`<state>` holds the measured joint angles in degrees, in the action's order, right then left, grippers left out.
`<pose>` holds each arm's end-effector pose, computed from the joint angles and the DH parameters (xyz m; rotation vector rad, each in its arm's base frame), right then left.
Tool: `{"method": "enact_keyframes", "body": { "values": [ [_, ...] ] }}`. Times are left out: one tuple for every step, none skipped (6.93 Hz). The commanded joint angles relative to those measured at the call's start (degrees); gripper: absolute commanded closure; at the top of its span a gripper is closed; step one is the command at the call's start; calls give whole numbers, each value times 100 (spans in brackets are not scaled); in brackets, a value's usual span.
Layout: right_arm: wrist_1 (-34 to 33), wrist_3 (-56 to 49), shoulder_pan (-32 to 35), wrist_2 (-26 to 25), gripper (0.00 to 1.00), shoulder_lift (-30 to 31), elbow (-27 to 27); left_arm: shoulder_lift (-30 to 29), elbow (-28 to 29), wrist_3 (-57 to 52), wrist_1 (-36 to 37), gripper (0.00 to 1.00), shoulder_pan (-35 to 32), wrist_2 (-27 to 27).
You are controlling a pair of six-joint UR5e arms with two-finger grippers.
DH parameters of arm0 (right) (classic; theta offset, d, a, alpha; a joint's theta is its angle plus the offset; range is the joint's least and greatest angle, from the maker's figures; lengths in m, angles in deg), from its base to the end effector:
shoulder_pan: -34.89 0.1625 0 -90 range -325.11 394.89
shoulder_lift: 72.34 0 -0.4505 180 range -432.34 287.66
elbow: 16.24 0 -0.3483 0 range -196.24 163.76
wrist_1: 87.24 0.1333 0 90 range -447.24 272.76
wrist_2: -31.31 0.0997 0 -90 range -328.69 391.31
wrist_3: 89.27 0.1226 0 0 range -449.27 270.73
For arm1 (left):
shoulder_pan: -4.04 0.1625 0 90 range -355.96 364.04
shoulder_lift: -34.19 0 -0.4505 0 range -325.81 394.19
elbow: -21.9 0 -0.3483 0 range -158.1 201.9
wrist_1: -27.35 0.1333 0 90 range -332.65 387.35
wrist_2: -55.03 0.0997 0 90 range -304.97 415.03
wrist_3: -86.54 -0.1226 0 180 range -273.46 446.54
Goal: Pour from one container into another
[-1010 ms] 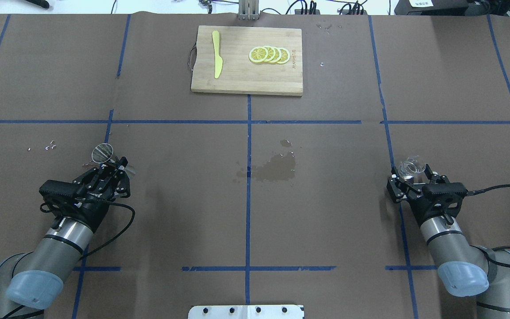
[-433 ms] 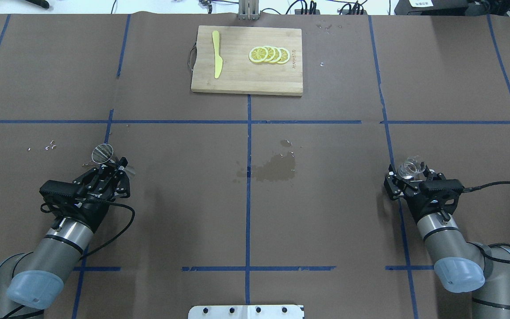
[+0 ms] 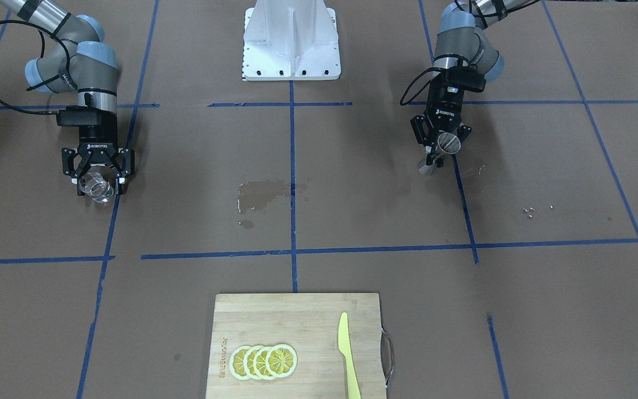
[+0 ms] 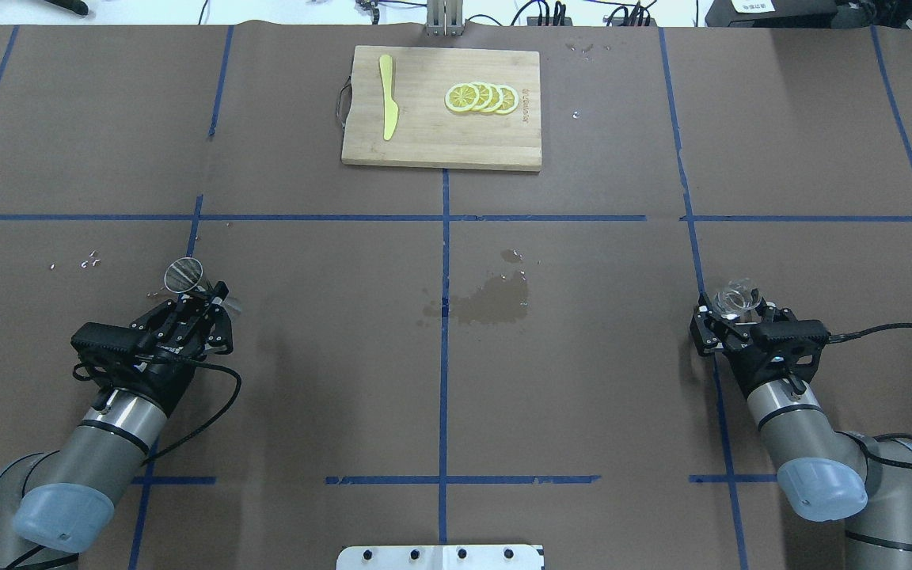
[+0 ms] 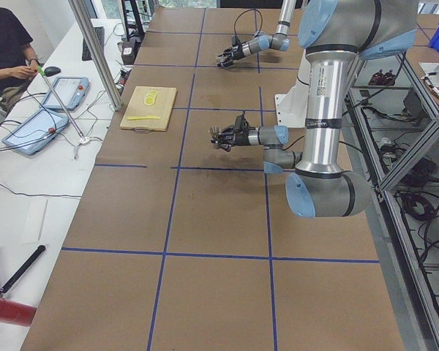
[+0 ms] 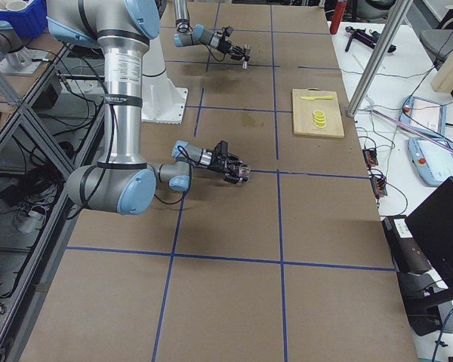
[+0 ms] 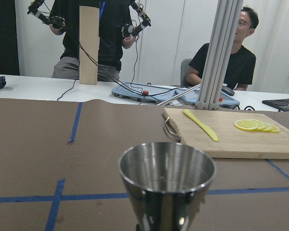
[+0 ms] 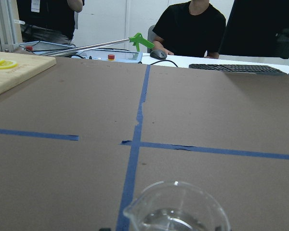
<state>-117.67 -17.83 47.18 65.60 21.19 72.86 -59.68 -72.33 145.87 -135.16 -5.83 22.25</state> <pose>-0.3733 -0.3214 0.5967 1.0921 -0.6111 0.3720 0.4097 -0.3112 0.4754 1.1946 0.8998 -0.4071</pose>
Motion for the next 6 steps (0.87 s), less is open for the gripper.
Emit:
{"method": "enact_keyframes", "body": {
  "values": [
    [11,1,45,77,42,-1,2,-9,-8,0,-26,100,3,0],
    [11,-8,37,86,56,-1,2,0,-8,0,-26,100,3,0],
    [20,1,45,147,71,-10,46,-9,-17,-9,-26,100,-6,0],
    [359,-95,106,278,84,-1,29,-18,-26,-18,-26,100,3,9],
    [537,-583,229,384,90,-27,72,-87,-17,-18,-26,100,20,9],
    [530,-953,369,402,91,-210,177,-253,-8,-61,-26,100,38,0]
  ]
}}
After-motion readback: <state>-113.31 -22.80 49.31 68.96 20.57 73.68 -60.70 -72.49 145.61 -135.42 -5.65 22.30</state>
